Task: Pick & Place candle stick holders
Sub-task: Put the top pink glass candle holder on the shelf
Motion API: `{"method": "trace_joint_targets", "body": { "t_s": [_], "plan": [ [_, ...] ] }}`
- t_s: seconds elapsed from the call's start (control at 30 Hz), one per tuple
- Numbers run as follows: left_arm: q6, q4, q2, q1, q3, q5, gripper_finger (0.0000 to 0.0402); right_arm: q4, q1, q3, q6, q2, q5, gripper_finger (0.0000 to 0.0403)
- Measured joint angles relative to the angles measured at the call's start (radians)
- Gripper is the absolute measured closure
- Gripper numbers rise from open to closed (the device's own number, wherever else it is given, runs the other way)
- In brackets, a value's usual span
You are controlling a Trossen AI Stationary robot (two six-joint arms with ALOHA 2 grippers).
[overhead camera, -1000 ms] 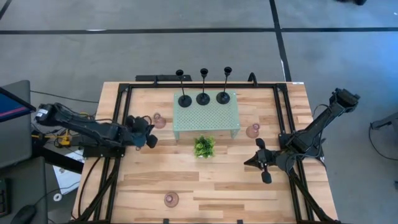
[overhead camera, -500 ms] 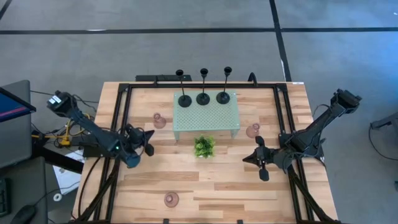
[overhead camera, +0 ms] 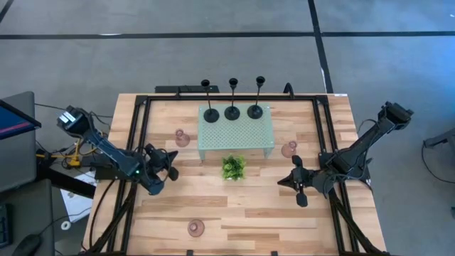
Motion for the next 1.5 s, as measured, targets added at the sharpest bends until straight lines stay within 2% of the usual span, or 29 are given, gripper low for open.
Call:
{"method": "trace_joint_targets", "body": {
  "t_s": [0.23, 0.73, 0.97, 1.1, 1.3, 1.5],
  "plan": [
    [0.000, 0.004, 0.000, 0.038, 0.000, 0.040, 0.0361, -0.007, 0.000, 0.000, 0.000, 0.000, 0.000, 0.0403],
    [0.003, 0.008, 0.000, 0.217, 0.000, 0.045, 0.0194, -0.006, 0.001, 0.000, -0.001, 0.000, -0.002, 0.0403],
    [0.004, 0.029, 0.000, 0.328, 0.000, 0.045, 0.0134, -0.006, 0.001, 0.000, -0.001, 0.000, -0.002, 0.0403],
    [0.004, 0.081, 0.000, 0.377, 0.000, 0.058, 0.0115, -0.006, 0.000, 0.000, -0.002, 0.000, -0.002, 0.0403],
    [0.037, 0.130, 0.000, 0.418, 0.001, 0.158, 0.0108, -0.006, 0.000, 0.000, -0.002, 0.000, -0.002, 0.0403],
    [0.039, 0.156, 0.000, 0.435, 0.001, 0.166, 0.0108, -0.006, 0.000, 0.000, -0.002, 0.000, -0.001, 0.0403]
  ]
}}
